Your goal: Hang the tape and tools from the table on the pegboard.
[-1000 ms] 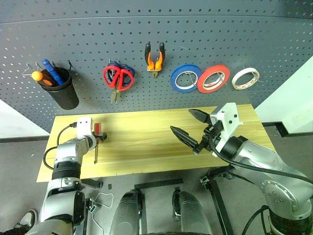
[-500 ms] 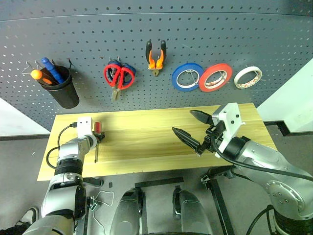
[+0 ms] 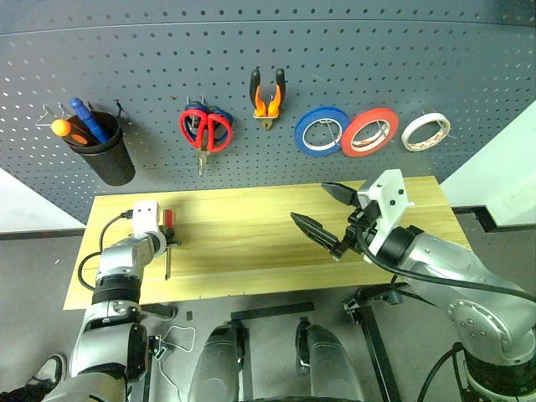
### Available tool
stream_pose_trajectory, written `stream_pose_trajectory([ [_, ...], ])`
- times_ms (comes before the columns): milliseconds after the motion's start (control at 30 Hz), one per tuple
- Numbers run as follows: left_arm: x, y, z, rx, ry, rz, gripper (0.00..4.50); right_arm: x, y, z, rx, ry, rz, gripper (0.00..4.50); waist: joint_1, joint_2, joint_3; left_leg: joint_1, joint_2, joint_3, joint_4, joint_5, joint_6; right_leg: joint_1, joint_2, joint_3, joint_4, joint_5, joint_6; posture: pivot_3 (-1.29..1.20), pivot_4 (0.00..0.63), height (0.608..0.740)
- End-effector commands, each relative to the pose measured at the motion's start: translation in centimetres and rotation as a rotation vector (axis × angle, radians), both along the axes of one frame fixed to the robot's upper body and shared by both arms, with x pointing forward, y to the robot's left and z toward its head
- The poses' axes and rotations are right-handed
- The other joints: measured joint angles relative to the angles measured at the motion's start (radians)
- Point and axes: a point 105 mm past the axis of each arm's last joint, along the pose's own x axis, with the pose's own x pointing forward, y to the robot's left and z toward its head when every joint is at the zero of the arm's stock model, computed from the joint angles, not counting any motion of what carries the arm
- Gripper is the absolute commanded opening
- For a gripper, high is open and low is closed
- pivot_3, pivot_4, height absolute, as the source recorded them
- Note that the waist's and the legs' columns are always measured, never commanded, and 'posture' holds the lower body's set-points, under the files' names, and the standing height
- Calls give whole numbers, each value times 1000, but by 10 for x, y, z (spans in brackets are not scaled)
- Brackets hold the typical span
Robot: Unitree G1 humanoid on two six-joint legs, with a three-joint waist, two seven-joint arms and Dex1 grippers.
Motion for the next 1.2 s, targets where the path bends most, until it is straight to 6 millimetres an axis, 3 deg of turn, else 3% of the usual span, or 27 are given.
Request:
stream_pose_trajectory([
  [33, 2, -13, 7, -1, -37, -32, 788, 4, 3, 9, 13, -62, 19, 4500, 2, -1, -1, -1, 0, 0, 0, 0, 0, 0, 0, -1, 0, 1, 1, 6, 167, 716],
  [200, 1, -37, 35, 12, -125, -102, 788, 14, 1, 16, 7, -115, 16, 4500, 2, -3, -5, -4, -2, 3, 1, 0, 0, -1, 2, -1, 0, 4, 7, 17, 113, 716],
  [300, -2, -56, 63, -13, -183, -167, 788, 17, -1, 18, 4, -139, 9, 4500, 2, -6, -12, -6, -2, 2, 2, 1, -1, -2, 3, -2, 1, 4, 7, 28, 96, 716],
  [400, -5, -63, 76, -12, -202, -197, 788, 21, -2, 18, 3, -154, 4, 4500, 2, -6, -30, -6, -3, 2, 2, 1, -1, -2, 3, -2, 1, 5, 8, 34, 78, 716],
  [567, -21, -67, 84, 157, -247, -280, 788, 20, -1, 23, 21, -180, 26, 4500, -1, -6, -52, -5, -4, 2, 2, 1, -2, -2, 4, -2, 1, 5, 9, 48, 56, 716],
  [733, -36, -64, 73, 346, -296, -311, 788, 4, 5, 22, 34, -158, 143, 4500, 3, -4, -73, -4, -3, 2, 2, 1, -2, -1, 4, -2, 2, 5, 8, 55, 45, 716],
  [867, -36, -71, 89, 482, -518, -323, 788, -2, 6, 16, 12, -133, 201, 4500, 7, -3, -86, -1, -3, 2, 3, 1, -2, 3, 4, -2, -2, 6, 7, 66, 28, 716],
  [933, -40, -75, 116, 553, -749, -278, 788, -11, 9, 15, 18, -121, 263, 4500, 8, -1, -96, 0, -1, 2, 3, 1, -2, 6, 5, -2, -7, 8, 3, 66, 25, 716],
  [1067, -47, -75, 158, 550, -1037, -179, 788, -15, 12, 18, 31, -122, 306, 4500, 8, -1, -116, 4, 0, 3, 2, 0, -1, 10, 6, -2, -11, 8, 2, 72, 17, 716],
  [1200, -54, -88, 182, 582, -1217, -237, 788, -13, 13, 18, 32, -124, 313, 4500, 20, 3, -133, 6, 1, 3, 2, 0, -1, 11, 7, -2, -11, 8, 0, 75, 13, 716],
])
